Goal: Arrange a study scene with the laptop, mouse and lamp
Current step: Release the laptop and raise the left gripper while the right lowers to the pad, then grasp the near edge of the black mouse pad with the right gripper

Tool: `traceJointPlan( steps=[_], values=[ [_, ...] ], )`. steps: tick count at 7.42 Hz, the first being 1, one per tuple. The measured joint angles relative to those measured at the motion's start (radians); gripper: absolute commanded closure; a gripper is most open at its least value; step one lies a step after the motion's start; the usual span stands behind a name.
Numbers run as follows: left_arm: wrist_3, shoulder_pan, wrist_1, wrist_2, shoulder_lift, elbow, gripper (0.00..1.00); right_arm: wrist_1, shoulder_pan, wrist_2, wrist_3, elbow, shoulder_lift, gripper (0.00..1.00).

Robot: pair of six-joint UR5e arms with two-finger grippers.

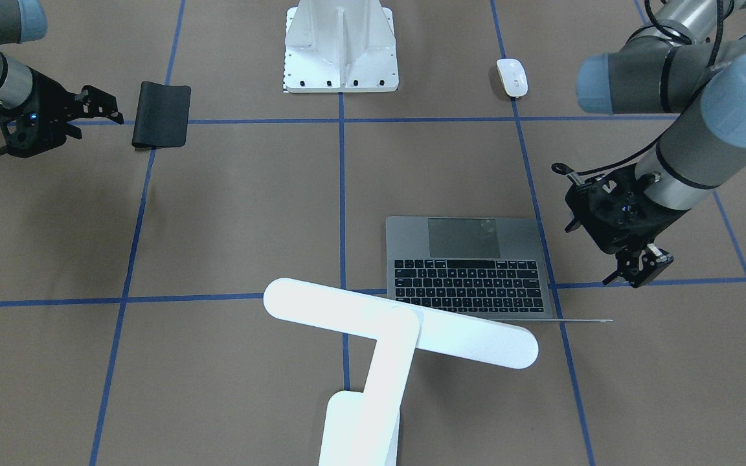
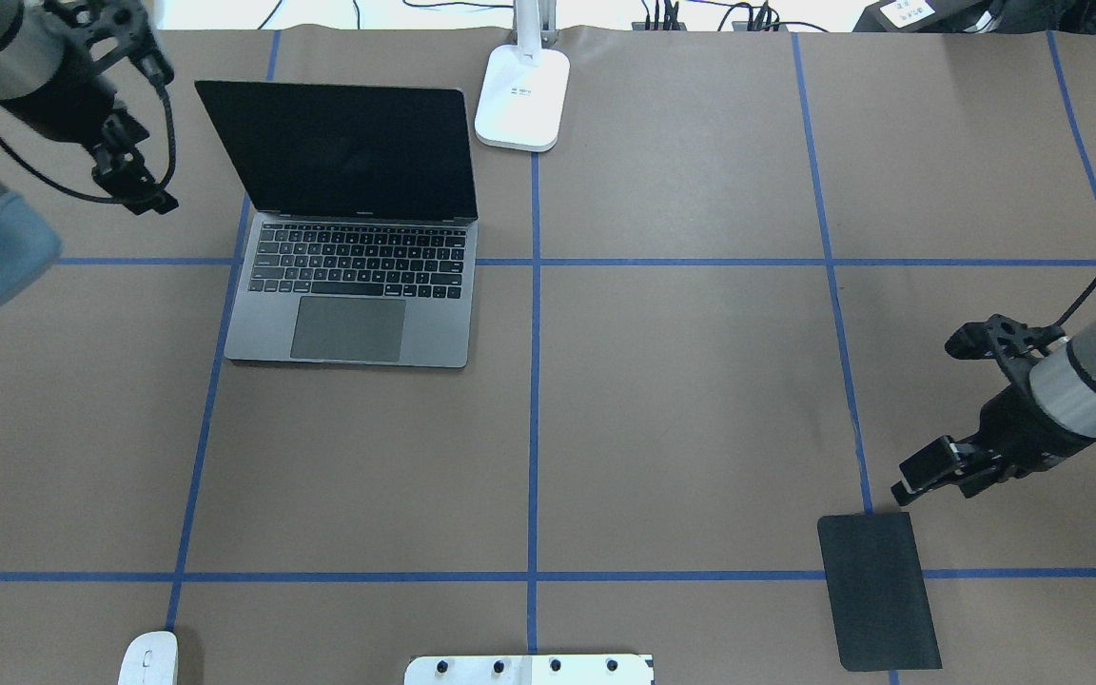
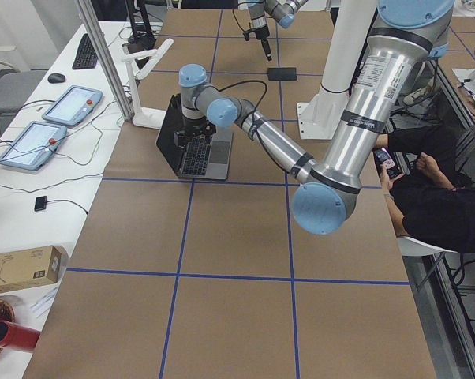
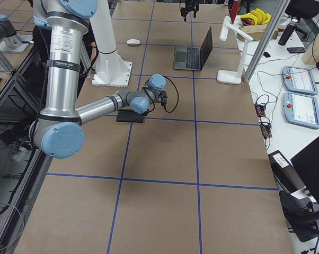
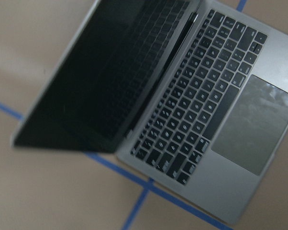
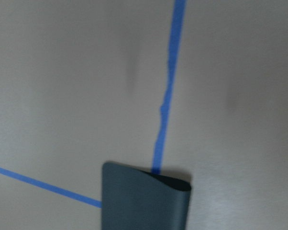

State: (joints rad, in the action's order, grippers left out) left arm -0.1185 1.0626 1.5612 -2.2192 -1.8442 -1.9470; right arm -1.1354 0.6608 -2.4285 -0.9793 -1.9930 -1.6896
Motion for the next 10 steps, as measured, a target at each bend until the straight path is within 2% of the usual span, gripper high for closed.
traceJointPlan(
  steps=[1,4,6,10],
  values=[
    [0.069,0.0,0.0,0.001,0.074,-0.065,0.0,0.0,-0.041,0.031,-0.029,-0.006,0.001,0.03],
    [0.276,-0.01,0.002,0.005,0.199,-0.153,0.0,0.0,-0.092,0.061,-0.043,-0.009,-0.051,0.04],
    [0.376,-0.034,0.003,0.009,0.229,-0.184,0.0,0.0,-0.12,0.066,-0.044,-0.003,-0.066,0.04],
    [0.386,-0.054,0.004,0.021,0.239,-0.19,0.0,0.0,-0.141,0.06,-0.034,0.045,-0.052,0.07]
  ],
)
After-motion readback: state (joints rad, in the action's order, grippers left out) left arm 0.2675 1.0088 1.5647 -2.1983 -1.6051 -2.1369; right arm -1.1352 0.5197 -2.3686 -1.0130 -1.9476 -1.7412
